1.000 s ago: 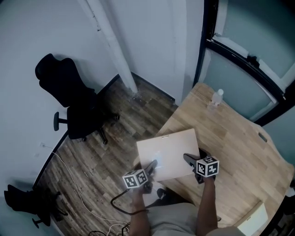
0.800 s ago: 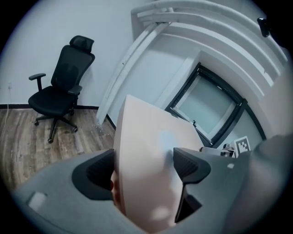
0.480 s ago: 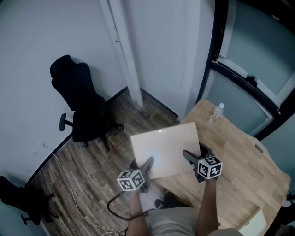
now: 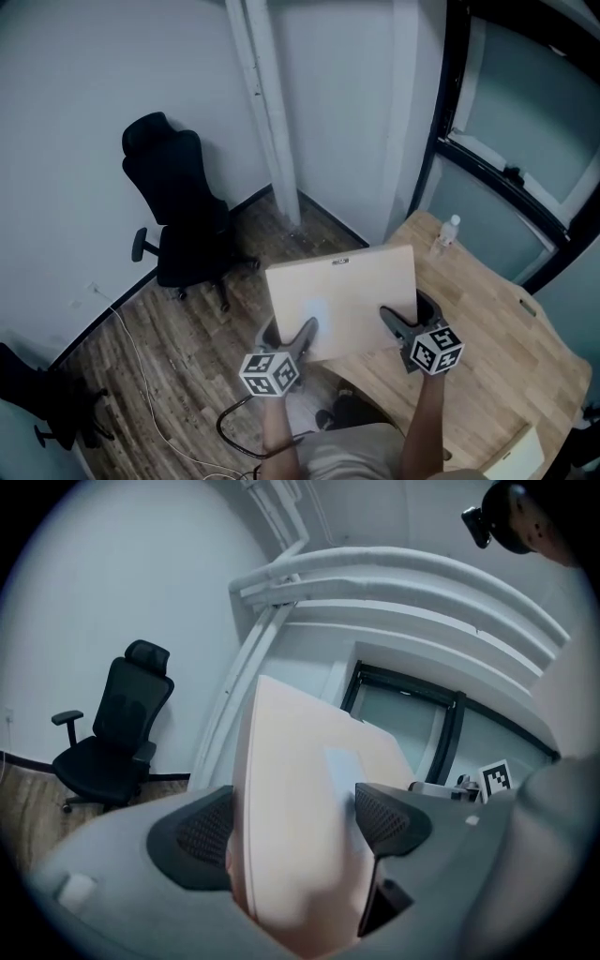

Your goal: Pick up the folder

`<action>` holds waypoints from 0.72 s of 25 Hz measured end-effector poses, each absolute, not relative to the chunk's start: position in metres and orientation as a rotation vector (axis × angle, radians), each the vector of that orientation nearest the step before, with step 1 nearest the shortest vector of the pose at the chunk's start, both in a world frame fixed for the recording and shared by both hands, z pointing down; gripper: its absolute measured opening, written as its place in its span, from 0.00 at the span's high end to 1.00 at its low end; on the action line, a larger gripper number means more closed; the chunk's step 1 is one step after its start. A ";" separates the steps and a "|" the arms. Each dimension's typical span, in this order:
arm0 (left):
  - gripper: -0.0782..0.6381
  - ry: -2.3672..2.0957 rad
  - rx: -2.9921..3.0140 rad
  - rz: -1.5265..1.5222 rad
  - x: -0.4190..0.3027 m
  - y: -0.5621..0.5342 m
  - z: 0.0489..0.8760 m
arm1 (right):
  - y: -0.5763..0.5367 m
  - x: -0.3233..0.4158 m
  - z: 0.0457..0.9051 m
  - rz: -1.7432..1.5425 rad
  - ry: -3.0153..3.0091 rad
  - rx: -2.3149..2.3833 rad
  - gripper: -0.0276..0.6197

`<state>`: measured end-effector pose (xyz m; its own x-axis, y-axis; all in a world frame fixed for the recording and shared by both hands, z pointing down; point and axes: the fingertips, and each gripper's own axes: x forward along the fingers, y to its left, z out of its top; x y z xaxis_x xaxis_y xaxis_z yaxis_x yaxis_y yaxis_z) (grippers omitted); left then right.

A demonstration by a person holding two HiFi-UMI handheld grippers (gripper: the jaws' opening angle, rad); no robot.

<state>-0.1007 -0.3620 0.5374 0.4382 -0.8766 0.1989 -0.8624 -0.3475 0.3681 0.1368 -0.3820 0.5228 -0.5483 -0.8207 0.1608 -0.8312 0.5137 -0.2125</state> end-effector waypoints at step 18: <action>0.34 -1.531 2.338 -0.114 -0.129 -0.332 0.519 | -0.357 0.106 0.499 0.247 -2.736 1.423 0.34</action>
<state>-0.1285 -0.3322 0.5186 0.4155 -0.9018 0.1189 -0.8743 -0.3599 0.3256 0.1064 -0.3572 0.4993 -0.5759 -0.8093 0.1152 -0.8169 0.5643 -0.1195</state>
